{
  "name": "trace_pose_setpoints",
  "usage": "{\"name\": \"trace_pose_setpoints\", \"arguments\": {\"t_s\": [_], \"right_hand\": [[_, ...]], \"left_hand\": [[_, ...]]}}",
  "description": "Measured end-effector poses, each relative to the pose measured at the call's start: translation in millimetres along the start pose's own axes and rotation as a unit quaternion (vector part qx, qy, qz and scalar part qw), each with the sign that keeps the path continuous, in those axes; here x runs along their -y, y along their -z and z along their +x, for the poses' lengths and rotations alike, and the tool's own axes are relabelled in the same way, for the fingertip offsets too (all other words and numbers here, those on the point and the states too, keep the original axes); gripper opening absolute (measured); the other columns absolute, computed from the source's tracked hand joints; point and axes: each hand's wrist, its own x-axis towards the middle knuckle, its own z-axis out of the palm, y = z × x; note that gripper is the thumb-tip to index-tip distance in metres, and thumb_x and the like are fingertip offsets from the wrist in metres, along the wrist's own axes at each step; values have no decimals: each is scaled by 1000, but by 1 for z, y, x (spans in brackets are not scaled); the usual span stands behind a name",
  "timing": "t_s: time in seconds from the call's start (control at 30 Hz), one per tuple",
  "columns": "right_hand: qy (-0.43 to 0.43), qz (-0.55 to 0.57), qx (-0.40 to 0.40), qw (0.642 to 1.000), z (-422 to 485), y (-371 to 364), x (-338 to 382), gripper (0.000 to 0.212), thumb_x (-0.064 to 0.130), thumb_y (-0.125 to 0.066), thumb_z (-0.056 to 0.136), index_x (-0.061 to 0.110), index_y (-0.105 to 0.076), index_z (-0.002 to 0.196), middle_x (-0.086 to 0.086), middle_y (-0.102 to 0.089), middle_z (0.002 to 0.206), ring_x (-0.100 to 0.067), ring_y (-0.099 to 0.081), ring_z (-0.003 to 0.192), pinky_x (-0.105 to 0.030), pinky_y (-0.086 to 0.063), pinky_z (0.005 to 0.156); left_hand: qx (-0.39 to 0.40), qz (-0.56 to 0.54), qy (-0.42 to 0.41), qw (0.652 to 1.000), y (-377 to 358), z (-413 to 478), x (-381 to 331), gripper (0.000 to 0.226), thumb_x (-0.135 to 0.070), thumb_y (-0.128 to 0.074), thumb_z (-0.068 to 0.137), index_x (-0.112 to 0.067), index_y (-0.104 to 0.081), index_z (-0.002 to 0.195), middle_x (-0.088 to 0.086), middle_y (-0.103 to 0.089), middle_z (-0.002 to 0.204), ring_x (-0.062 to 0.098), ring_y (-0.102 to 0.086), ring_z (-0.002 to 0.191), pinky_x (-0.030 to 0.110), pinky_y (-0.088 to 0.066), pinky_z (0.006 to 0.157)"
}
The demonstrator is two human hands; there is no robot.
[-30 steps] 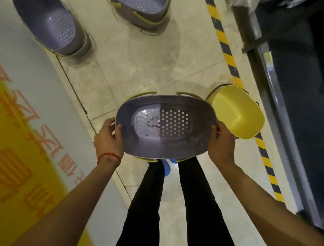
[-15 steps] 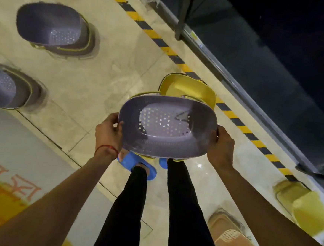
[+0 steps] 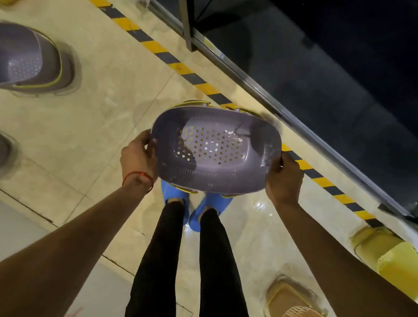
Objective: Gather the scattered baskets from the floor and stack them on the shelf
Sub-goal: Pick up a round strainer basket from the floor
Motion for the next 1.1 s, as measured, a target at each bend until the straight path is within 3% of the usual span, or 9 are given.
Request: {"name": "trace_pose_setpoints", "arguments": {"t_s": [0.07, 0.27, 0.4, 0.53, 0.67, 0.73, 0.87, 0.93, 1.1], "right_hand": [[5, -3, -5, 1000, 11, -9, -1, 29, 8, -50, 103, 18, -49, 76, 8, -50, 67, -16, -42, 61, -25, -29, 60], [3, -1, -13, 1000, 47, -60, -28, 25, 9, -50, 104, -4, -68, 94, -26, -71, 91, -23, -44, 73, -28, -20, 55], [8, -14, -14, 1000, 69, -89, -44, 23, 8, -53, 101, 10, -63, 80, -27, -70, 84, -27, -40, 67, -26, -25, 50], [-10, -26, -11, 1000, 80, -104, -52, 36, 9, -56, 99, 17, -52, 64, -26, -69, 81, -19, -38, 55, -5, -26, 51], [-7, -55, 7, 998, 98, -117, -63, 26, 13, -55, 102, 14, -55, 76, -23, -71, 83, -23, -43, 59, -17, -31, 52], [-2, -60, -2, 998, 107, -125, -69, 27, 16, -54, 103, 8, -61, 78, -19, -70, 81, -29, -49, 68, -29, -30, 56], [8, -62, -47, 997, 110, -140, -78, 32, 14, -53, 103, 10, -54, 71, -5, -50, 64, -25, -36, 59, -24, -29, 54], [20, -65, -55, 996, 107, -142, -81, 31, 12, -55, 102, 6, -59, 72, -6, -50, 63, -28, -36, 61, -13, -29, 54], [-16, -68, -14, 997, 104, -134, -71, 24, 19, -53, 105, 1, -68, 102, -17, -72, 101, -29, -58, 81, -1, -31, 66]], "left_hand": [[10, 6, -13, 1000, -12, 19, 2, 29, -21, -47, 100, -18, -68, 119, 12, -74, 105, 36, -67, 92, 35, -49, 87], [32, 21, -29, 999, -46, 71, 23, 32, -25, -49, 102, -16, -68, 125, 10, -74, 109, 20, -63, 85, 28, -46, 89], [54, -3, -26, 998, -62, 96, 38, 29, -21, -56, 99, -12, -69, 124, 7, -73, 113, 23, -67, 102, 32, -50, 97], [65, -44, 6, 997, -80, 109, 39, 29, -11, -60, 96, -9, -68, 124, 5, -71, 117, 18, -64, 108, 33, -49, 102], [58, -115, 91, 987, -96, 129, 48, 27, -5, -65, 91, -2, -71, 117, 9, -73, 105, 27, -68, 103, 30, -57, 91], [63, -117, 94, 987, -103, 140, 55, 28, -6, -69, 89, -3, -72, 116, 8, -74, 104, 28, -69, 99, 41, -58, 92], [60, -81, 46, 994, -109, 142, 66, 26, -12, -70, 89, -10, -74, 115, 7, -76, 104, 24, -71, 98, 44, -56, 94], [55, -75, 31, 995, -109, 142, 70, 26, -12, -71, 88, -12, -75, 113, 2, -76, 102, 19, -71, 98, 43, -57, 92], [98, -6, 22, 995, -102, 135, 54, 31, -14, -63, 95, -6, -66, 125, 5, -70, 114, 23, -66, 102, 26, -51, 92]]}}
